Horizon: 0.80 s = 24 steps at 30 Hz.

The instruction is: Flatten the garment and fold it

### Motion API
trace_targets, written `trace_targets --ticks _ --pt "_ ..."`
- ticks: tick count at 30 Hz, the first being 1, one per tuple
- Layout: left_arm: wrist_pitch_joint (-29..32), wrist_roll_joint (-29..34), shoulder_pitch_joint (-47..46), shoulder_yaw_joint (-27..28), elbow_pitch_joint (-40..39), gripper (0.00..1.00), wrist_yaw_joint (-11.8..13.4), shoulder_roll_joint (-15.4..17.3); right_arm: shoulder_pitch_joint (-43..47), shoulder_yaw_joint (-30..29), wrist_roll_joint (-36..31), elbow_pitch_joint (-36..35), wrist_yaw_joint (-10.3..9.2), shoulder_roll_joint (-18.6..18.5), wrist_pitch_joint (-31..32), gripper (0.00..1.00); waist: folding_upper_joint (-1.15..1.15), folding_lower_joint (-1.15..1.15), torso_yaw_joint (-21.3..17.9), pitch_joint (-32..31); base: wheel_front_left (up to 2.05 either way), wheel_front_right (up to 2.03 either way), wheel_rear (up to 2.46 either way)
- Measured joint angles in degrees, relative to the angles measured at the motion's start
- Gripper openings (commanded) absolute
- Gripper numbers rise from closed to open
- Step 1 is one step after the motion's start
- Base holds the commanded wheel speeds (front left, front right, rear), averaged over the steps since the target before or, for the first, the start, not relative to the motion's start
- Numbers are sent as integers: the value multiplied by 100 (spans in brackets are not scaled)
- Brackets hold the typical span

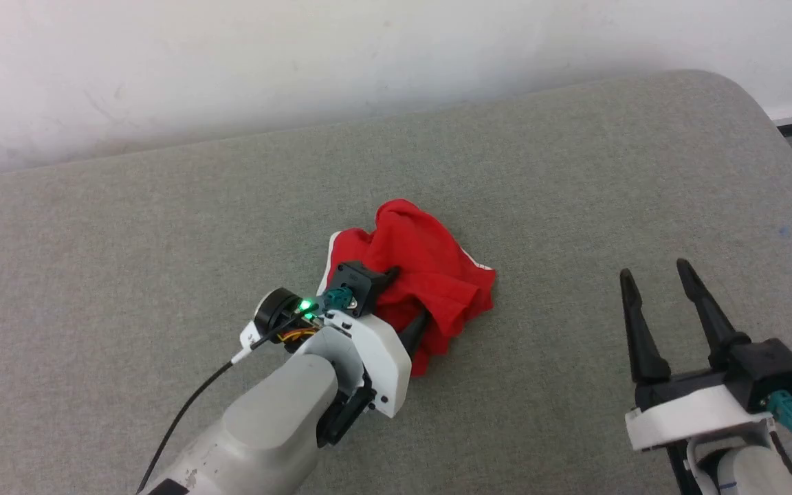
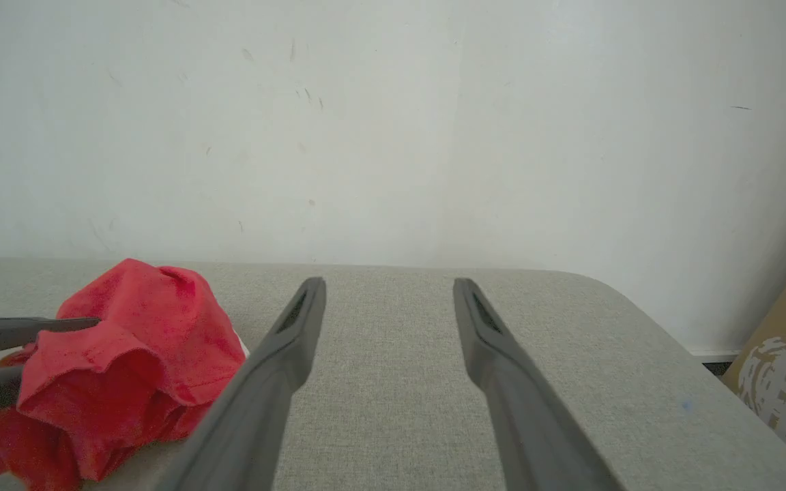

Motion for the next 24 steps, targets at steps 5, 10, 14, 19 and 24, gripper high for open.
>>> trace_targets --ticks 5,10,14,19,24 --pt "-230 30 4 -20 94 100 -56 -56 126 -4 -5 162 0 1 0 100 0 0 52 -72 0 0 0" --pt "-416 -38 53 209 -218 100 -75 -32 302 -38 -36 291 0 0 0 100 0 -1 225 -276 0 0 0" --pt "-460 -55 179 453 -586 100 -15 270 450 -47 -81 370 0 0 0 100 0 -1 474 -510 0 0 0" --pt "-505 -101 410 914 -1241 100 344 916 549 -52 -81 397 0 -1 0 100 0 -1 851 -803 0 0 0" --pt "-510 -112 1046 1811 -2213 100 896 1467 615 -32 -77 392 0 0 0 100 0 -2 1168 -1048 0 0 0"
